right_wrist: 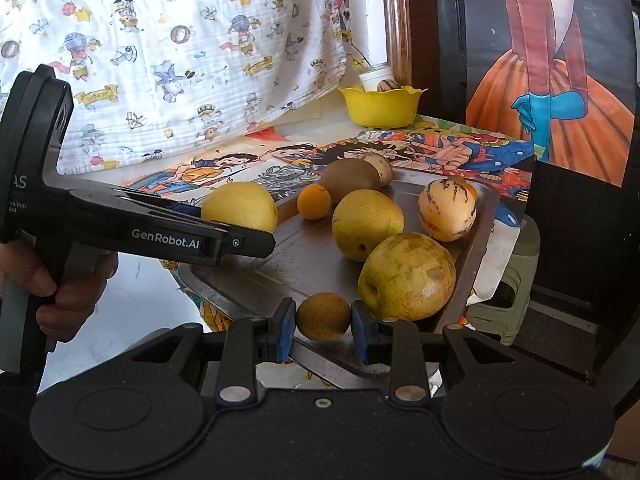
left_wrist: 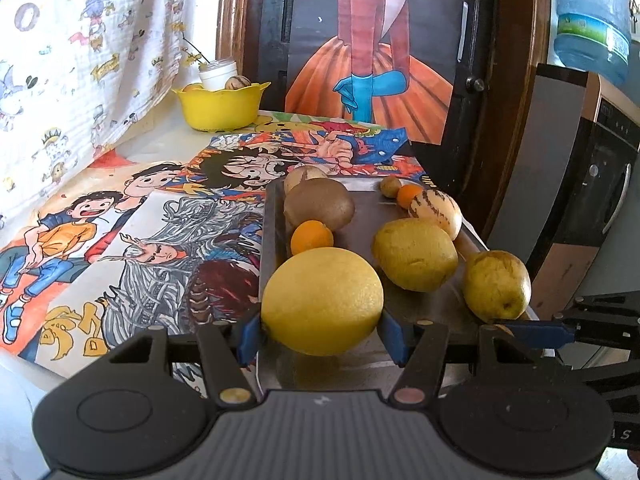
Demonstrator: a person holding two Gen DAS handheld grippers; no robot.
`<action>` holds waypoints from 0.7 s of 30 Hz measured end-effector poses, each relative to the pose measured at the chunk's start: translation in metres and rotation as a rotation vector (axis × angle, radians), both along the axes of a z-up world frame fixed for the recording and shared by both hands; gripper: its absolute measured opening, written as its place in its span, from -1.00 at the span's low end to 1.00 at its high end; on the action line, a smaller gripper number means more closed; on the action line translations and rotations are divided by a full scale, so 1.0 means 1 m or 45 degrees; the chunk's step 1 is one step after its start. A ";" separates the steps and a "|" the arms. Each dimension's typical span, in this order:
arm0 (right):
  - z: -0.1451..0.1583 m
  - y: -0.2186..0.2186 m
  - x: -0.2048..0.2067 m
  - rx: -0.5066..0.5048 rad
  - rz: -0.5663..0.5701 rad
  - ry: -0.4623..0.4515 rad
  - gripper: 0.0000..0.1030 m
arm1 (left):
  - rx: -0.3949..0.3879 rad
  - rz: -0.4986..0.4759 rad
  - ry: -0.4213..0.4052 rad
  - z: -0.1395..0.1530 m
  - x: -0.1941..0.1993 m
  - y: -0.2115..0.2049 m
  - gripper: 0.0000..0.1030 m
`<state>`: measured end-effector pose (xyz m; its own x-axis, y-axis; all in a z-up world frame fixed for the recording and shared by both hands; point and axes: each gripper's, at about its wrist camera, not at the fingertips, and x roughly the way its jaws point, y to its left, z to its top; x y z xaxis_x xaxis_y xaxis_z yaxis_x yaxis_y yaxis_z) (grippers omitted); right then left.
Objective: Organize fruits
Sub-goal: 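Lower both fruits onto the tray and open both tools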
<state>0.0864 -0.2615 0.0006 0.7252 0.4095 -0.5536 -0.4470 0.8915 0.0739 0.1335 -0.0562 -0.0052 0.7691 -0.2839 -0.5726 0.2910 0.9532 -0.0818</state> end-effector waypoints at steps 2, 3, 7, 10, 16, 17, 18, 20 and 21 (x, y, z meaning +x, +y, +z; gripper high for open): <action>0.000 -0.001 -0.001 0.003 -0.006 0.000 -0.38 | 0.013 -0.005 -0.003 0.000 0.000 -0.001 0.25; 0.000 -0.001 -0.001 0.004 -0.009 0.000 -0.38 | 0.015 -0.006 -0.004 -0.001 0.000 -0.001 0.25; 0.000 -0.001 -0.002 0.008 -0.016 0.001 -0.38 | 0.019 -0.013 -0.006 -0.001 0.001 0.000 0.26; 0.000 -0.002 -0.002 0.010 -0.017 0.002 -0.38 | 0.027 -0.016 -0.007 -0.002 0.000 0.000 0.26; -0.001 -0.004 -0.002 0.028 -0.027 0.010 -0.38 | 0.044 -0.001 -0.002 -0.001 0.000 -0.003 0.26; -0.001 -0.004 -0.002 0.030 -0.028 0.011 -0.38 | 0.049 0.001 -0.002 -0.001 0.001 -0.004 0.26; -0.001 -0.004 -0.002 0.030 -0.028 0.011 -0.38 | 0.053 0.001 -0.002 -0.001 0.001 -0.004 0.26; -0.001 -0.004 -0.002 0.031 -0.031 0.011 -0.38 | 0.055 0.000 -0.002 -0.001 0.001 -0.005 0.26; -0.001 -0.004 -0.002 0.033 -0.033 0.012 -0.38 | 0.051 0.002 -0.004 -0.001 0.001 -0.005 0.26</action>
<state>0.0841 -0.2660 -0.0002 0.7306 0.4048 -0.5499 -0.4228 0.9006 0.1012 0.1344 -0.0609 -0.0058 0.7715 -0.2596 -0.5809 0.2899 0.9561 -0.0422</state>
